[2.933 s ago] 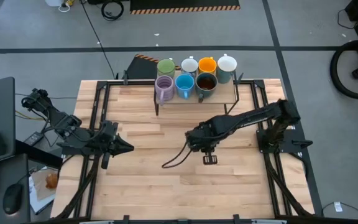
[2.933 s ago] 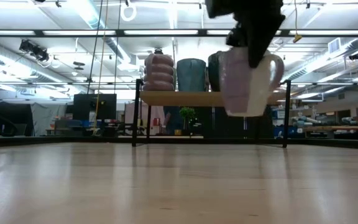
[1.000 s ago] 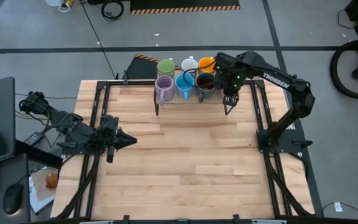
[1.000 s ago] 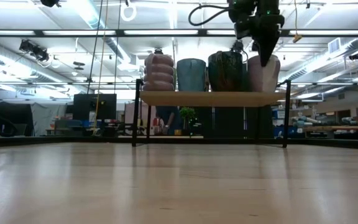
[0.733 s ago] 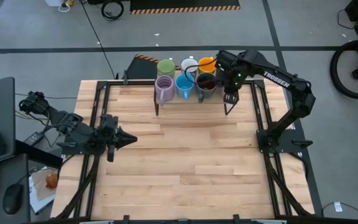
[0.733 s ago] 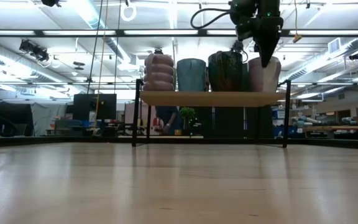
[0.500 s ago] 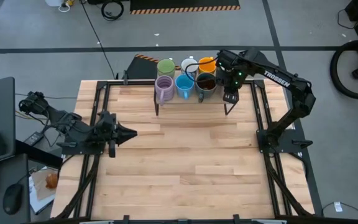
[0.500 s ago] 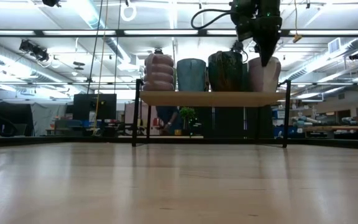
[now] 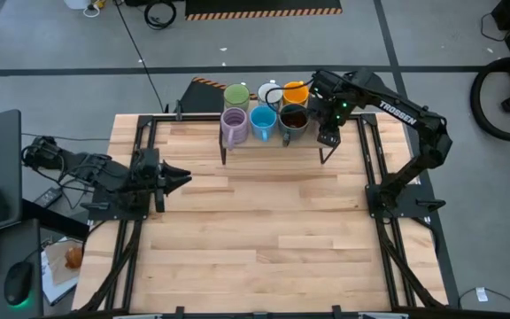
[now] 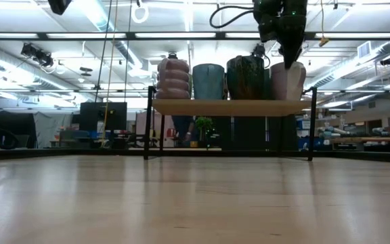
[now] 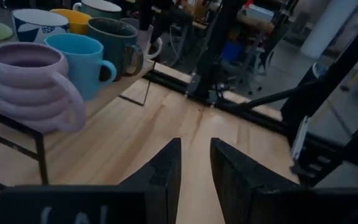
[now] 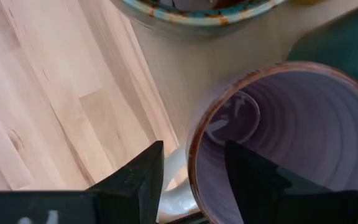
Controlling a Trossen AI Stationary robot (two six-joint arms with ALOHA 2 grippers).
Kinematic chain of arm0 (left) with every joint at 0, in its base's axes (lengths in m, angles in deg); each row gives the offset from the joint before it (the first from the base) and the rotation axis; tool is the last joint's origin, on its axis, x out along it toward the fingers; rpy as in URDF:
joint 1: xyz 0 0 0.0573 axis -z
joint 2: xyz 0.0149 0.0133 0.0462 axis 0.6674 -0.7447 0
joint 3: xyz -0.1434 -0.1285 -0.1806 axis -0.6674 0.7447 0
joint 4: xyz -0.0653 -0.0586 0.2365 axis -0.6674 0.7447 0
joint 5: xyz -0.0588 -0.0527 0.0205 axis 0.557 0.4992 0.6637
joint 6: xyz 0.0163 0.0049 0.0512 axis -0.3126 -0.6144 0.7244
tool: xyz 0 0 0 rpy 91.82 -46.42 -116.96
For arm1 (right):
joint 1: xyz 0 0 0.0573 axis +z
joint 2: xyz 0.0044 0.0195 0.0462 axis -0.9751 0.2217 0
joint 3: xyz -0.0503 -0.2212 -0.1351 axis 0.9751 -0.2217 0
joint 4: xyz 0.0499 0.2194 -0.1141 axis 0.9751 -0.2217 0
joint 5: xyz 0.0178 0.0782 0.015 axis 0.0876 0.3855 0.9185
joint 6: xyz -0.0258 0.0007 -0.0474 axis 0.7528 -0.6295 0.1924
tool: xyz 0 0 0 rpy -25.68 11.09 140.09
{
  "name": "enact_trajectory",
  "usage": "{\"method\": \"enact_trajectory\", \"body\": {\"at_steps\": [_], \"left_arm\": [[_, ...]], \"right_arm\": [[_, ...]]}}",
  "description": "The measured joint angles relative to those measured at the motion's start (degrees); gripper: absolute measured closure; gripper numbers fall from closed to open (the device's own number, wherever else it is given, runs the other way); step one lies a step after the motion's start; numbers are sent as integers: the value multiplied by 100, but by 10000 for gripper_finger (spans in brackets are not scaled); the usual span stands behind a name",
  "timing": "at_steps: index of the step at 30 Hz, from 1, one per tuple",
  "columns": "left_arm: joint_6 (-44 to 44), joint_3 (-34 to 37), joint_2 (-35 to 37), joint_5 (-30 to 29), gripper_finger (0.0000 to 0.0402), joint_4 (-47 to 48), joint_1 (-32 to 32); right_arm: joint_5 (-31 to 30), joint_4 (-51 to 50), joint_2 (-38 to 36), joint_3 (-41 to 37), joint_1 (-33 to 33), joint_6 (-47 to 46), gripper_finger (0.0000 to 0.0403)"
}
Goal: Place coffee mugs
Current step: Return to Home Position
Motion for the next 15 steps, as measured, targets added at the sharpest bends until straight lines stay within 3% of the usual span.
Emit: {"method": "enact_trajectory", "body": {"at_steps": [10, 15], "left_arm": [[430, 71, 215, 4, 313, 193, -163], [567, 694, 682, -10, 313, -369, -163]], "right_arm": [[-123, 151, -381, 0, 2, -343, 227], [2, 378, -684, 96, 19, -688, 226]]}}
